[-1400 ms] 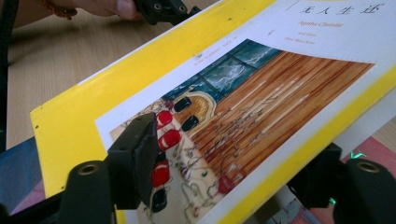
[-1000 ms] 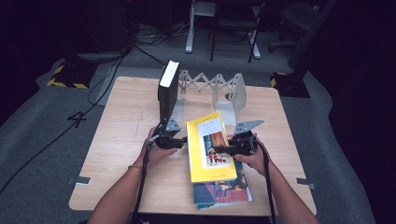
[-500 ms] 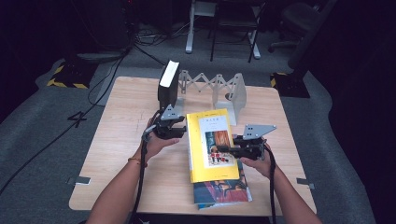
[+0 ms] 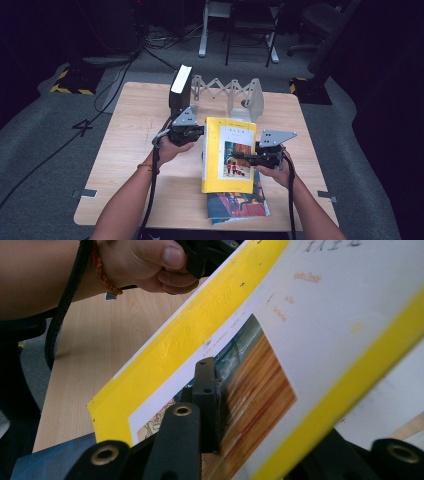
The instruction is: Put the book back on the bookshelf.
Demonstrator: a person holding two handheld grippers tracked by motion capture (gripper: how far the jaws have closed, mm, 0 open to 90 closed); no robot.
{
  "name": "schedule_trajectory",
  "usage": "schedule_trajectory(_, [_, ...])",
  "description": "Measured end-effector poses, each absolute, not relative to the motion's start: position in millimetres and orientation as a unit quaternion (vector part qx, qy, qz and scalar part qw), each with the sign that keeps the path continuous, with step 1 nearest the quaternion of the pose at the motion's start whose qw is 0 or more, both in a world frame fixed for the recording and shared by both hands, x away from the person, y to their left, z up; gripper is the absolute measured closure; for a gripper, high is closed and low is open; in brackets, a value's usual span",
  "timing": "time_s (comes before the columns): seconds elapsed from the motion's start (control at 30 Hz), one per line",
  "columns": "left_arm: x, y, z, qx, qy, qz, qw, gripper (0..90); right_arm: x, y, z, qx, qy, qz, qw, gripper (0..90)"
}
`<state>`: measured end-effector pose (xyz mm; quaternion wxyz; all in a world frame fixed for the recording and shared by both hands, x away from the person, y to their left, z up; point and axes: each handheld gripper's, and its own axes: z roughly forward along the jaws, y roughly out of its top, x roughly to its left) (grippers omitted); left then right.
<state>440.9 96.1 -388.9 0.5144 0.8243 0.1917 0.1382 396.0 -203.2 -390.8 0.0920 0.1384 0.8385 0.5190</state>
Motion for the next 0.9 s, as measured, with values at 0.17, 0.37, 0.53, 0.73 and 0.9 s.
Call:
schedule_trajectory(0.17, [436,96,-366,0.823,0.18,0.152,0.517,89.3,394,-204,-383,0.142,0.826,0.531,0.123,83.4])
schedule_trajectory(0.37, [431,94,-355,0.821,0.174,0.163,0.518,89.0,390,-205,-379,0.14,0.818,0.534,0.161,86.4])
schedule_trajectory(0.53, [426,95,-354,0.816,0.176,0.166,0.525,83.6,382,-206,-377,0.127,0.817,0.533,0.182,86.4])
schedule_trajectory(0.73, [412,97,-357,0.814,0.174,0.171,0.527,75.9,367,-209,-379,0.11,0.813,0.539,0.192,86.5])
schedule_trajectory(0.9, [396,93,-369,0.824,0.17,0.182,0.509,70.4,359,-214,-381,0.105,0.809,0.545,0.194,86.7])
